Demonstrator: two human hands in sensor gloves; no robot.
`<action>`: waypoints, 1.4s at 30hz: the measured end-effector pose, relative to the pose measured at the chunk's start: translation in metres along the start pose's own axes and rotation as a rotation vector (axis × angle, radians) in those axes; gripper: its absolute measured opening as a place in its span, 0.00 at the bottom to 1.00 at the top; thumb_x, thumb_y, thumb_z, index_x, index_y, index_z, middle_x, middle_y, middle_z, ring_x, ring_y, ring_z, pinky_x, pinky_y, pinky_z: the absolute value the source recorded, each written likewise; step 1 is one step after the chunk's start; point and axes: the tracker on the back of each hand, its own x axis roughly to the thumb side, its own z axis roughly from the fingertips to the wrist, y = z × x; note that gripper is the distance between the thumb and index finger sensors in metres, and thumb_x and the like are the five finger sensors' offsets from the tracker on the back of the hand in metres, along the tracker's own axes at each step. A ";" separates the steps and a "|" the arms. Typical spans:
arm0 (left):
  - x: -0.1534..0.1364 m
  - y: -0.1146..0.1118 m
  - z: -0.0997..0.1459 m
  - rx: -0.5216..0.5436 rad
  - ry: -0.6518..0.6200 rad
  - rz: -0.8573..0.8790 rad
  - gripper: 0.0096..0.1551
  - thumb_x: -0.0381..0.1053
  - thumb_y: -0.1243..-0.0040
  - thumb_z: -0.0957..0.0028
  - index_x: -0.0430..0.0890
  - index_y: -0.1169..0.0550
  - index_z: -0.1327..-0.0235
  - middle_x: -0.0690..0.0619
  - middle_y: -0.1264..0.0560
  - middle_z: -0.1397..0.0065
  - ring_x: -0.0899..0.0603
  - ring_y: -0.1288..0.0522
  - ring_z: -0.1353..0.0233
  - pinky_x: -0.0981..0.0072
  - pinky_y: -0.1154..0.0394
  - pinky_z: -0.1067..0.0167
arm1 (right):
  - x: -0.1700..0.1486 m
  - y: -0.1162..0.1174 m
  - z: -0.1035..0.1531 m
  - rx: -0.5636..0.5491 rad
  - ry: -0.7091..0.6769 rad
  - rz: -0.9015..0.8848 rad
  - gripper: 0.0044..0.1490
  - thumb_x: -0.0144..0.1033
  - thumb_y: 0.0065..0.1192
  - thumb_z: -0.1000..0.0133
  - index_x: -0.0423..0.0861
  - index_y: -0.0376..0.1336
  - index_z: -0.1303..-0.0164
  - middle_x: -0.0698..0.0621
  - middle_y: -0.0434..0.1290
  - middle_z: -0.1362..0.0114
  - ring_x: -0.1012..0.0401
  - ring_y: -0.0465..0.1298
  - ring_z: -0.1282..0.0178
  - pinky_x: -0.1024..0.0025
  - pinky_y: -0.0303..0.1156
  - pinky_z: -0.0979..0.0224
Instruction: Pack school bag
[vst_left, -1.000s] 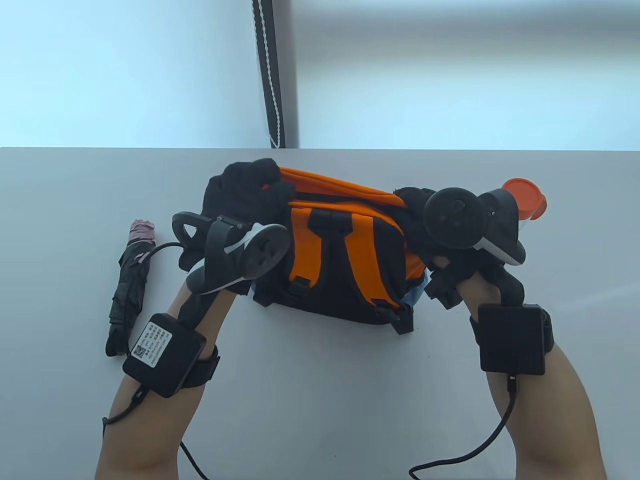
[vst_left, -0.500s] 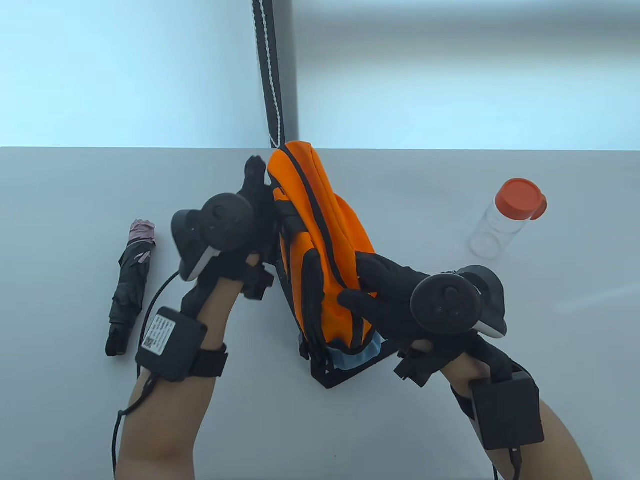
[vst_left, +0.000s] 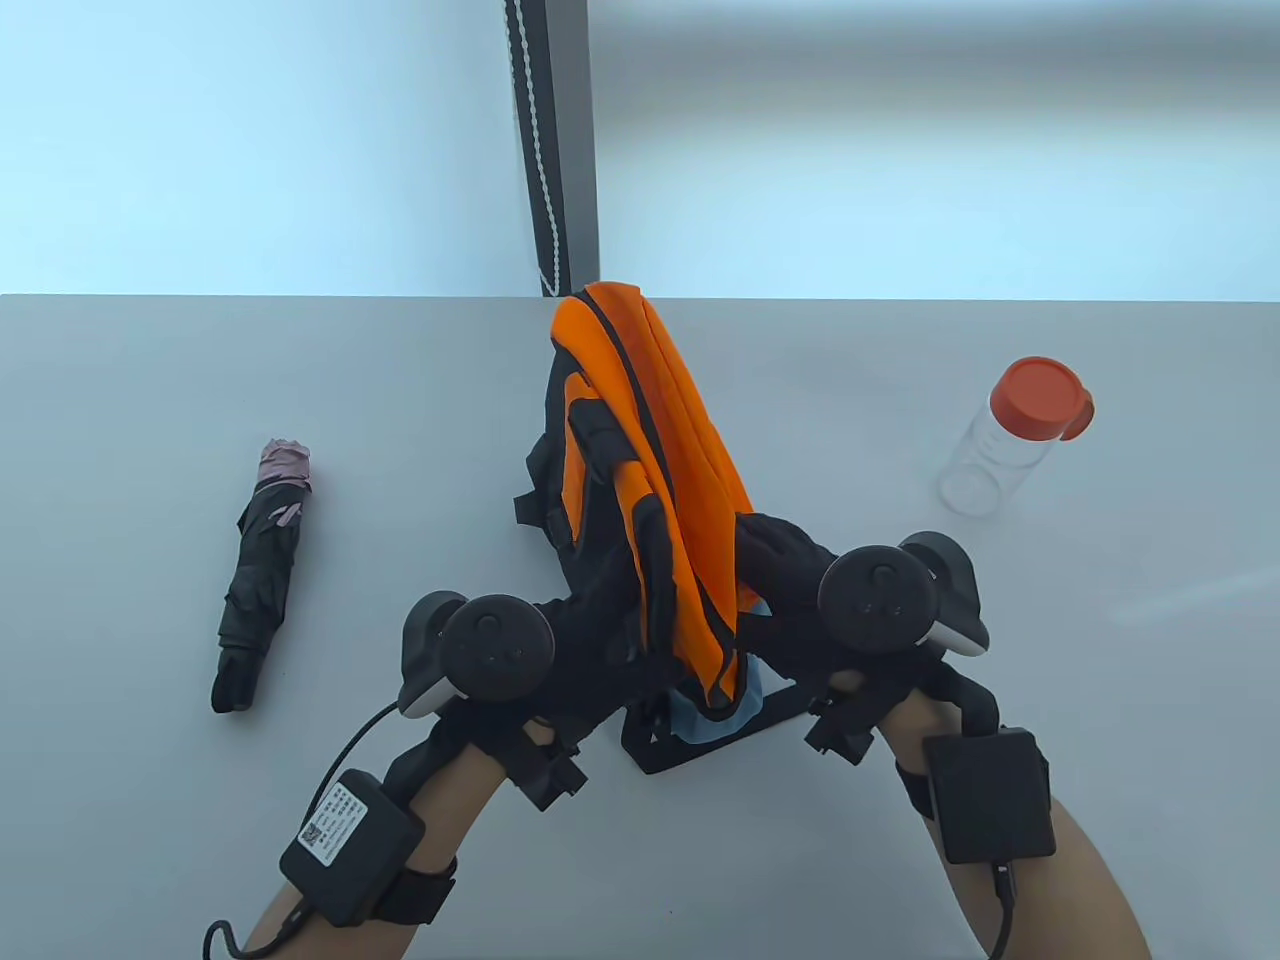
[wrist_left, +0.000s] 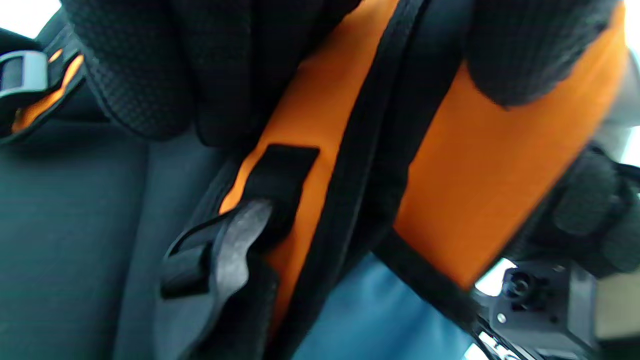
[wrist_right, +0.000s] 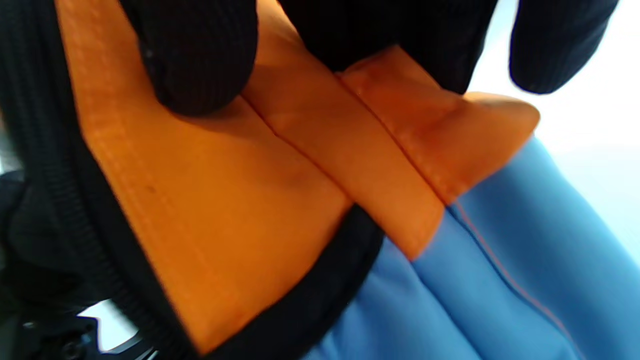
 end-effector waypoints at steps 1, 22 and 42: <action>-0.001 0.000 -0.003 0.016 -0.010 -0.009 0.61 0.68 0.34 0.52 0.19 0.35 0.29 0.22 0.24 0.32 0.26 0.15 0.37 0.33 0.16 0.46 | 0.002 -0.002 0.000 -0.041 0.009 0.057 0.47 0.44 0.73 0.46 0.26 0.64 0.26 0.26 0.78 0.28 0.30 0.80 0.29 0.24 0.75 0.34; -0.030 0.019 -0.008 0.069 0.090 -0.038 0.39 0.53 0.39 0.43 0.23 0.25 0.33 0.29 0.15 0.38 0.31 0.10 0.43 0.36 0.14 0.50 | -0.037 -0.055 0.012 -0.093 0.090 0.078 0.46 0.54 0.78 0.49 0.35 0.70 0.30 0.34 0.83 0.32 0.36 0.84 0.33 0.29 0.77 0.35; -0.030 0.020 -0.002 0.036 0.096 -0.070 0.40 0.53 0.39 0.43 0.24 0.27 0.30 0.31 0.16 0.35 0.31 0.11 0.40 0.34 0.17 0.46 | -0.219 -0.094 -0.032 0.159 0.860 0.542 0.69 0.51 0.69 0.42 0.28 0.34 0.13 0.17 0.47 0.12 0.18 0.59 0.20 0.22 0.72 0.34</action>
